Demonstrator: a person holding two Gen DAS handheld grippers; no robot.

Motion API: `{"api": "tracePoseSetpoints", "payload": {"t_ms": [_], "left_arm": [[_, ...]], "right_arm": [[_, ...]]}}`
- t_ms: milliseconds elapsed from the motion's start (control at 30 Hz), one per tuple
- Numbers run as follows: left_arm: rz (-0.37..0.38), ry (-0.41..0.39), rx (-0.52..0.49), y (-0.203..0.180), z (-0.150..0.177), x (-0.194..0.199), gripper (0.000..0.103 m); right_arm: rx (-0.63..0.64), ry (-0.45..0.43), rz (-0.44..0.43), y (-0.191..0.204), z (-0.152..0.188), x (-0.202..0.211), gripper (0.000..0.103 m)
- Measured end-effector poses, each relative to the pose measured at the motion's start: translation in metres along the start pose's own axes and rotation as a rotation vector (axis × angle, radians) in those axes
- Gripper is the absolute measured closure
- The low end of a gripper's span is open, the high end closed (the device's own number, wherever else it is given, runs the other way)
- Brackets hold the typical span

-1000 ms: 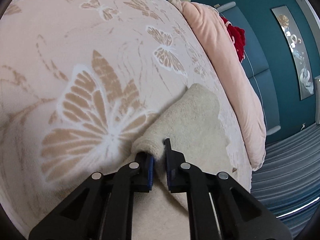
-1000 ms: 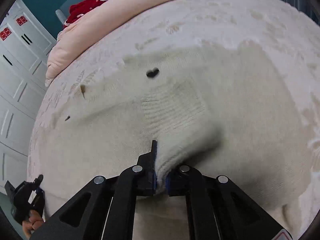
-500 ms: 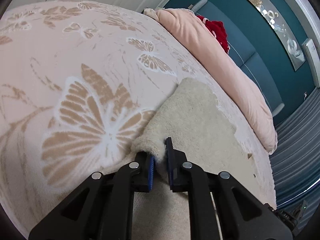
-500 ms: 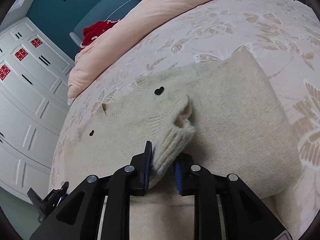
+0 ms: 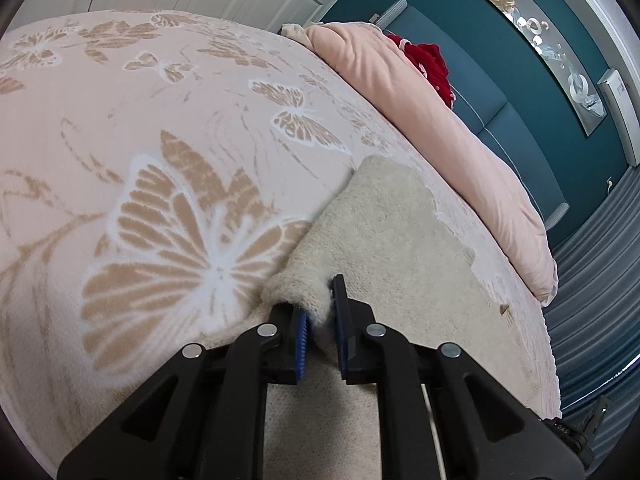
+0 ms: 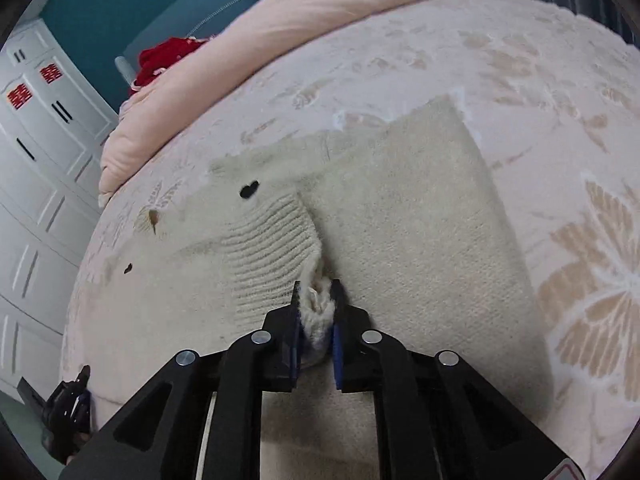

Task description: Fold small clothes

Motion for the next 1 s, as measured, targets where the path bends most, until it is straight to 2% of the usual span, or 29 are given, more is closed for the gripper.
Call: {"api": "tracePoseSetpoints", "payload": {"t_ms": [33, 67, 100, 133, 167, 200, 233, 300, 367, 433, 500, 600, 700, 800, 867, 933, 1000], "left_arm": [[0.003, -0.002, 0.000, 0.000, 0.000, 0.000, 0.091], [0.006, -0.005, 0.001, 0.001, 0.001, 0.000, 0.091], [0.007, -0.008, 0.000, 0.001, 0.001, 0.000, 0.091], [0.008, -0.012, -0.002, 0.001, 0.002, 0.000, 0.091], [0.007, -0.014, -0.005, 0.001, 0.002, 0.000, 0.091], [0.006, -0.015, -0.007, 0.001, 0.002, 0.000, 0.091], [0.006, -0.016, -0.008, 0.001, 0.002, 0.000, 0.091], [0.013, -0.016, -0.003, 0.001, 0.002, 0.000, 0.091], [0.024, -0.016, 0.004, 0.002, 0.002, 0.000, 0.091], [0.034, -0.017, 0.010, 0.003, 0.002, 0.000, 0.091], [0.046, -0.018, 0.016, 0.006, 0.002, 0.000, 0.091], [0.053, -0.024, 0.013, 0.006, 0.003, 0.000, 0.091], [0.052, -0.029, 0.006, 0.005, 0.003, -0.001, 0.091], [0.056, -0.031, 0.003, 0.005, 0.003, -0.002, 0.091], [0.058, -0.031, 0.003, 0.004, 0.003, -0.002, 0.091], [0.056, -0.031, 0.002, 0.004, 0.004, -0.001, 0.091], [0.054, -0.031, 0.001, 0.004, 0.003, -0.001, 0.091]], "right_arm": [[-0.002, -0.016, 0.077, 0.003, -0.002, 0.011, 0.086], [-0.009, -0.057, 0.146, 0.007, -0.004, 0.026, 0.077], [-0.001, -0.110, 0.180, 0.014, -0.006, 0.041, 0.077], [0.018, -0.154, 0.169, 0.025, -0.007, 0.053, 0.077], [0.044, -0.181, 0.124, 0.043, -0.010, 0.060, 0.082], [0.089, -0.185, 0.048, 0.068, -0.014, 0.061, 0.091], [0.160, -0.153, -0.037, 0.099, -0.015, 0.055, 0.094], [0.328, -0.012, -0.226, 0.176, -0.010, 0.025, 0.100], [0.452, 0.063, -0.353, 0.241, -0.001, -0.004, 0.102], [0.572, 0.155, -0.398, 0.298, 0.007, -0.041, 0.102], [0.634, 0.236, -0.414, 0.339, 0.013, -0.076, 0.102], [0.683, 0.293, -0.352, 0.379, 0.015, -0.121, 0.102], [0.702, 0.339, -0.246, 0.395, 0.019, -0.167, 0.103], [0.609, 0.300, -0.243, 0.395, 0.010, -0.173, 0.103], [0.511, 0.247, -0.299, 0.382, 0.001, -0.150, 0.103], [0.441, 0.177, -0.354, 0.351, -0.002, -0.113, 0.103], [0.393, 0.124, -0.320, 0.301, 0.001, -0.077, 0.103]]}}
Point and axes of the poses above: each gripper's, at about its wrist camera, not at the fingertips, and x roughly against the way its jaws point, y to its left, z to its underside, the point moved 3 cm from there along -x, roughly the way its jaws point, and after that the axes turned 8 degrees about x, right-handed, at the moved point
